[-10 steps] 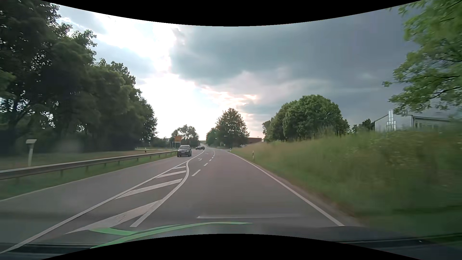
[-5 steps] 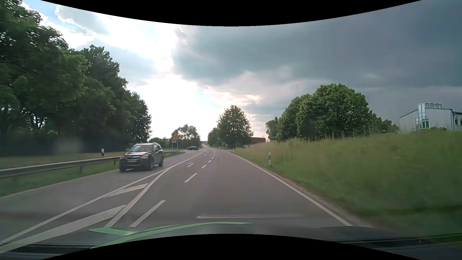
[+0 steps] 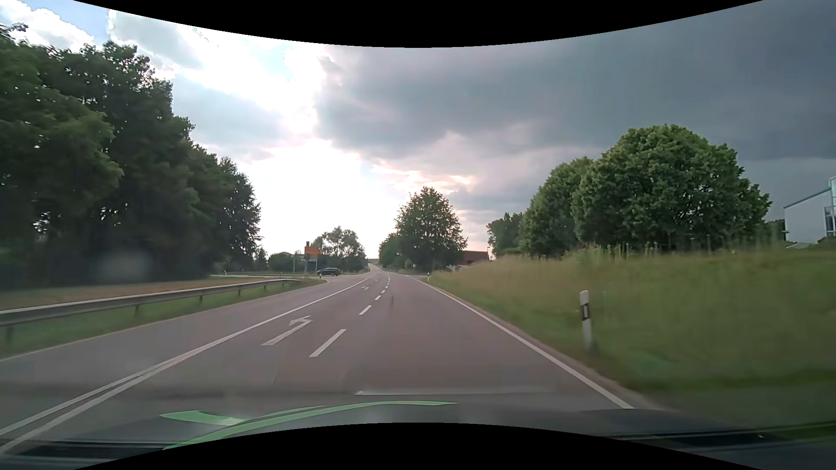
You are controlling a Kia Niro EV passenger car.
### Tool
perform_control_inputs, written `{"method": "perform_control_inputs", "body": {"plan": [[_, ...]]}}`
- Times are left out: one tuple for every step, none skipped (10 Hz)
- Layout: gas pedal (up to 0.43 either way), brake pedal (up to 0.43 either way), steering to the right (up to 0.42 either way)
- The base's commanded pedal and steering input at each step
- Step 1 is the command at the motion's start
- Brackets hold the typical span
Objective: Follow the waypoints while adhering to traffic rules and regulations
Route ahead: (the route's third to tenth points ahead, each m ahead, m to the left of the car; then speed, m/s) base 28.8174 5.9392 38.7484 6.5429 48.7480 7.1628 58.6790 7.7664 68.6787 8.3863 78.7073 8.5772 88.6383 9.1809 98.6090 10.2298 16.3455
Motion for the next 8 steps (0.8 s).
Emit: {"method": "perform_control_inputs", "body": {"plan": [[0.098,0.0,-0.005],[0.098,0.0,-0.005],[0.098,0.0,-0.005],[0.11,0.0,-0.005],[0.11,0.0,-0.005],[0.11,0.0,-0.005],[0.11,0.0,-0.005],[0.11,0.0,-0.005]]}}
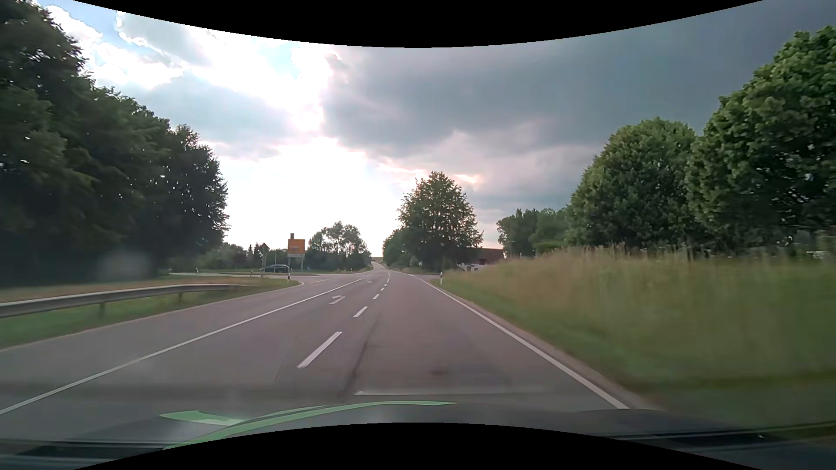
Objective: Follow the waypoints while adhering to traffic rules and regulations
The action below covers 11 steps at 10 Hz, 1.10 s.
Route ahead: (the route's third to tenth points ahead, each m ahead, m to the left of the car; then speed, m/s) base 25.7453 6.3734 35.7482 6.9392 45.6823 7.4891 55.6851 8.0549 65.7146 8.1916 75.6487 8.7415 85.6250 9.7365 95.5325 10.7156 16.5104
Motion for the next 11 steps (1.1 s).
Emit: {"method": "perform_control_inputs", "body": {"plan": [[0.11,0.0,-0.005],[0.118,0.0,-0.005],[0.118,0.0,-0.005],[0.118,0.0,-0.005],[0.118,0.0,-0.005],[0.118,0.0,-0.005],[0.118,0.0,-0.005],[0.118,0.0,-0.005],[0.118,0.0,-0.005],[0.118,0.0,-0.005],[0.118,0.0,-0.005]]}}
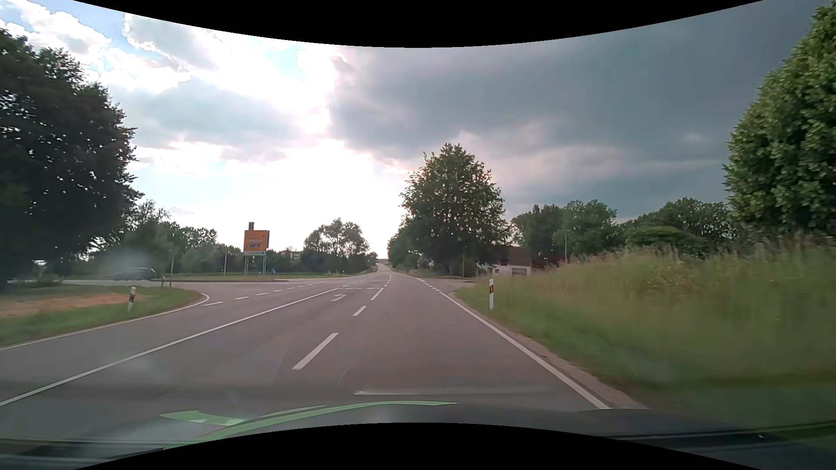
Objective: Follow the waypoints while adhering to traffic rules and regulations
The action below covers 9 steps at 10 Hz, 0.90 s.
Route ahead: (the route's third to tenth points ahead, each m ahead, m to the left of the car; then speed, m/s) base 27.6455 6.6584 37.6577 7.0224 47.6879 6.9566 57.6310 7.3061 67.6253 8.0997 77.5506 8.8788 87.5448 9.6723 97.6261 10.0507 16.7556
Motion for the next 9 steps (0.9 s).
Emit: {"method": "perform_control_inputs", "body": {"plan": [[0.118,0.0,-0.005],[0.118,0.0,-0.005],[0.118,0.0,-0.005],[0.118,0.0,-0.005],[0.118,0.0,-0.005],[0.118,0.0,-0.005],[0.118,0.0,-0.005],[0.13,0.0,-0.005],[0.13,0.0,-0.005]]}}
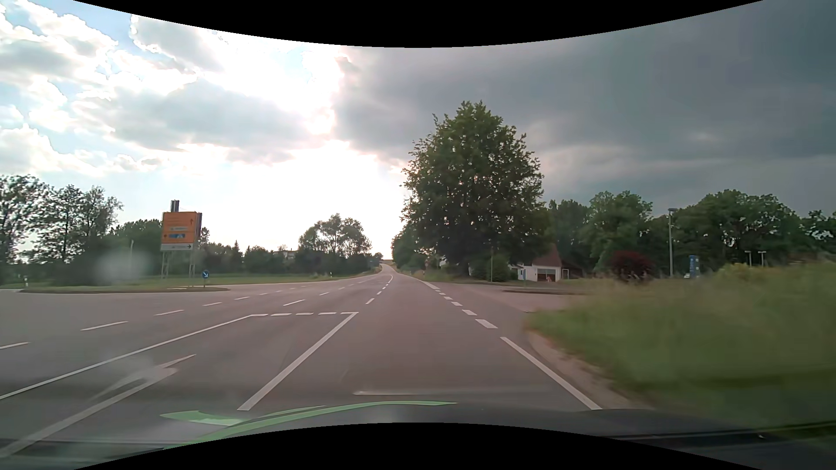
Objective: Follow the waypoints while adhering to traffic rules and regulations
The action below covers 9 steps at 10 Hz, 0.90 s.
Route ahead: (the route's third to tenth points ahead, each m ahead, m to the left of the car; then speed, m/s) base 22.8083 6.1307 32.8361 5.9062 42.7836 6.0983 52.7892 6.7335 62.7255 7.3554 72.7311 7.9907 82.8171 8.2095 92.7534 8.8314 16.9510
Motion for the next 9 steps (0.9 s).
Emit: {"method": "perform_control_inputs", "body": {"plan": [[0.13,0.0,-0.005],[0.13,0.0,-0.005],[0.13,0.0,-0.006],[0.13,0.0,-0.007],[0.13,0.0,-0.006],[0.13,0.0,-0.007],[0.13,0.0,-0.007],[0.13,0.0,-0.007],[0.13,0.0,-0.007]]}}
